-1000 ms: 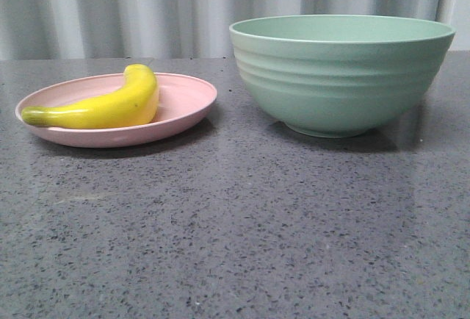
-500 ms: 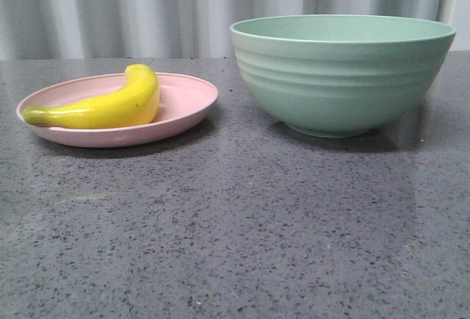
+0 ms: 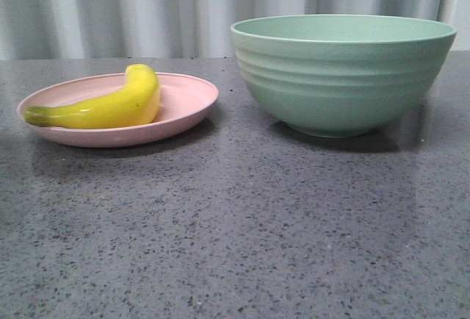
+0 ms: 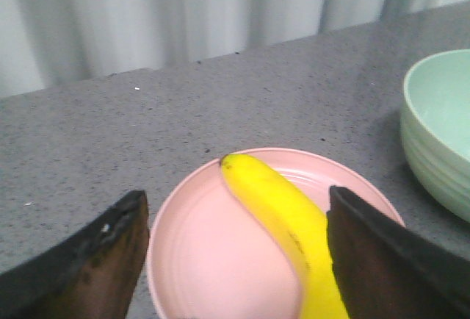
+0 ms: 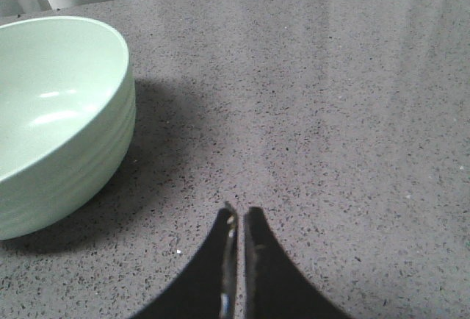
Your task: Transfer banana from pink plate to green bowl
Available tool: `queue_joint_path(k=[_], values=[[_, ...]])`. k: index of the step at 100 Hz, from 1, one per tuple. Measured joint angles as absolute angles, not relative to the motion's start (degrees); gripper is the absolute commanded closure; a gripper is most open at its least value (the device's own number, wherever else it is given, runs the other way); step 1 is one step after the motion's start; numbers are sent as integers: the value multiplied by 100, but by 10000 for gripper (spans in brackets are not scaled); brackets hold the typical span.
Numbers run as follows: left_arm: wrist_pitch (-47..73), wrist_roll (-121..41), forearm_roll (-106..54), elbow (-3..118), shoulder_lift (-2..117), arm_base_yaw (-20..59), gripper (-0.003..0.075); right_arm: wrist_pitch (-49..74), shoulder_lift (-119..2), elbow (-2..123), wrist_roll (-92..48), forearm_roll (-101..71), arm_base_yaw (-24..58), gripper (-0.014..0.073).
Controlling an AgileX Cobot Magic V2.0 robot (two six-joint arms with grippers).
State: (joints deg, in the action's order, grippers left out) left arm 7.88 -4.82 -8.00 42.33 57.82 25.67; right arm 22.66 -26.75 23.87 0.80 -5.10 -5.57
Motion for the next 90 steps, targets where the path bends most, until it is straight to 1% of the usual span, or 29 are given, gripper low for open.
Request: queue_joint_path(k=[10,23,46,66,90], values=[[1125,-482,-881,4545,6222,2791,235,2266,-2675,2387,80,-520,-557,666],[1976,-482,-915,5021,6844,2990,235,2266,-2675,2387,80,-520,-557,666],[3158,-482,-1077,5798,7850,3063,235,2266,-2675,2387,80,-520,-557,666],[3505,-482,-1150,6130,8367,3063,235,2270,-2675,2387,80,-520,-557,666],[3637,-619,-1167,6196,8713,3063,239,2270,-2675,2387,80,-520,-557,666]])
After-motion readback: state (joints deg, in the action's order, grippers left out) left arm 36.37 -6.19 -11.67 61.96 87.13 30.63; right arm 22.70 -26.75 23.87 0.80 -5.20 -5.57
